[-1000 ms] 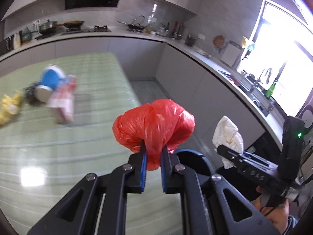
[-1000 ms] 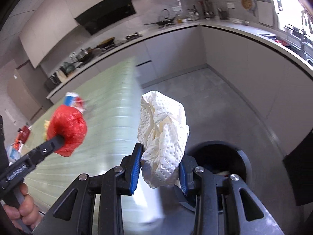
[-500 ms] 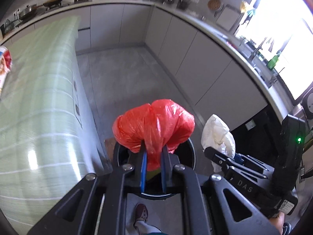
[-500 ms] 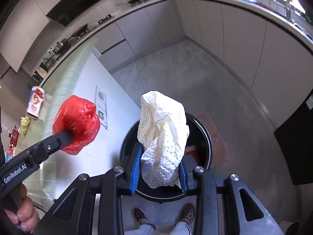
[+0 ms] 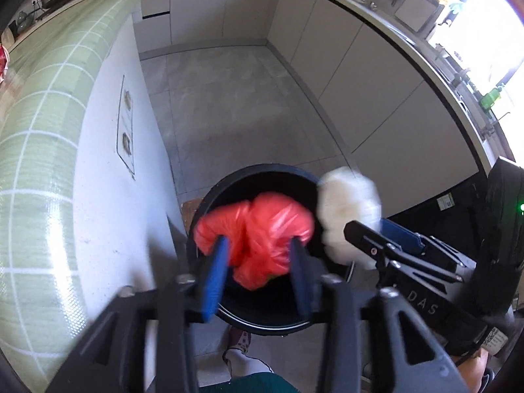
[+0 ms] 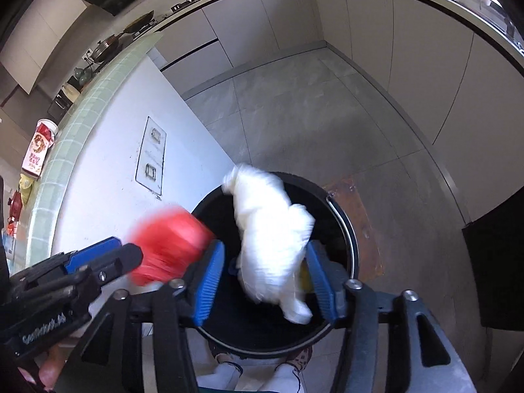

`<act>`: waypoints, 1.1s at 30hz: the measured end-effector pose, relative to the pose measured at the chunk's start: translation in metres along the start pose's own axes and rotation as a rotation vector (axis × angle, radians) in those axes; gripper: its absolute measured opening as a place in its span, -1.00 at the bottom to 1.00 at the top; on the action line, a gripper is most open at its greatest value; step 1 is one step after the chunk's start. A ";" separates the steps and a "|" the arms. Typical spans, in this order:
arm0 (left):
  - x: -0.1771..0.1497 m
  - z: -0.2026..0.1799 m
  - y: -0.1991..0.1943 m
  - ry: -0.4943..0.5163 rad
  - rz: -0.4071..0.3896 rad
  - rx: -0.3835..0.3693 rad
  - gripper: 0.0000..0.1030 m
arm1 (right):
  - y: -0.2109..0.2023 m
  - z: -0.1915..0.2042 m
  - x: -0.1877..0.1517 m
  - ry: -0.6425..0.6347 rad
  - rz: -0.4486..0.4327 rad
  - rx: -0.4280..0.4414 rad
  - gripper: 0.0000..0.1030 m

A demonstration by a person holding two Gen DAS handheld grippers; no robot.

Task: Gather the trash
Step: 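Carry the red bag and white tissue over the black bin and release both, then move both open tools back over the island items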

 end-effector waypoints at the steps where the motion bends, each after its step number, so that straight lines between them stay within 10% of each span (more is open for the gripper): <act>1: 0.000 0.001 -0.001 -0.002 -0.004 0.009 0.09 | 0.002 -0.001 0.002 -0.002 0.002 -0.001 0.15; 18: 0.038 0.021 -0.084 -0.014 -0.156 -0.010 0.09 | -0.050 0.039 0.037 0.007 -0.117 0.019 0.15; 33: 0.031 0.160 -0.161 -0.071 -0.263 0.099 0.09 | -0.074 0.210 0.031 -0.052 -0.171 0.114 0.20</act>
Point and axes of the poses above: each gripper's, at about its wrist camera, not at the fingertips, and y roughly the way its jaws point, z to its left, x to its top, the point moved 2 cm from there along y, roughly the way its jaws point, and after that the axes turned 15 degrees about -z, right-handed, at the moved point
